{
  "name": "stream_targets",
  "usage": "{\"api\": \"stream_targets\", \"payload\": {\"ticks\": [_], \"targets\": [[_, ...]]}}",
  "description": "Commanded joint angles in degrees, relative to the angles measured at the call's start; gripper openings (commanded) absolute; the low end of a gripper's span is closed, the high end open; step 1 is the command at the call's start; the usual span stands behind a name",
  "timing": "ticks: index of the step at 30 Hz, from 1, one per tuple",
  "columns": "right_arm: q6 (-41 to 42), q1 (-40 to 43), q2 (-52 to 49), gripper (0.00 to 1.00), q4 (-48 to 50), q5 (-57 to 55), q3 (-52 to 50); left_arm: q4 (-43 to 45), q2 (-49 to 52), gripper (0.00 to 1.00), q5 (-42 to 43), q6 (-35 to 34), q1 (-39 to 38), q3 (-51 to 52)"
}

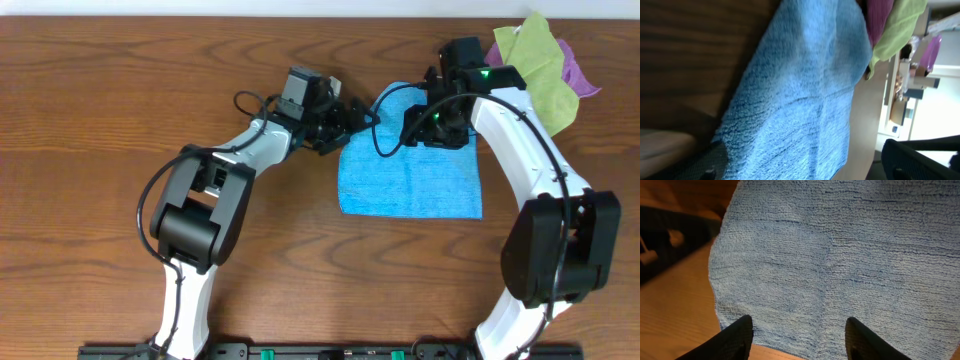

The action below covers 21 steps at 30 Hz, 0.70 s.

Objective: Fold the cloth
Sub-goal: 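Reach the left gripper to the blue cloth's top-left corner and grasp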

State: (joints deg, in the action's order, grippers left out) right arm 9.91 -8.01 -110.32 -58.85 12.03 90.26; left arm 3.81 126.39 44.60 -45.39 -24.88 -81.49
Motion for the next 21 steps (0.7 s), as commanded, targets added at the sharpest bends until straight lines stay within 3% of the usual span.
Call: {"api": "stream_targets", "payload": {"ticks": [1, 14, 21], "targets": [[0.76, -0.15, 0.94, 0.59, -0.11, 0.94, 0.87, -0.61, 0.07, 0.99, -0.83, 2.16, -1.22, -1.14], [0.74, -0.15, 0.94, 0.57, -0.74, 1.53, 0.87, -3.93, 0.09, 1.0, -7.87, 4.52, -2.05, -1.14], [0.74, -0.15, 0.94, 0.57, -0.7, 1.53, 0.87, -3.17, 0.07, 1.0, -5.51, 6.82, -2.03, -2.08]]}}
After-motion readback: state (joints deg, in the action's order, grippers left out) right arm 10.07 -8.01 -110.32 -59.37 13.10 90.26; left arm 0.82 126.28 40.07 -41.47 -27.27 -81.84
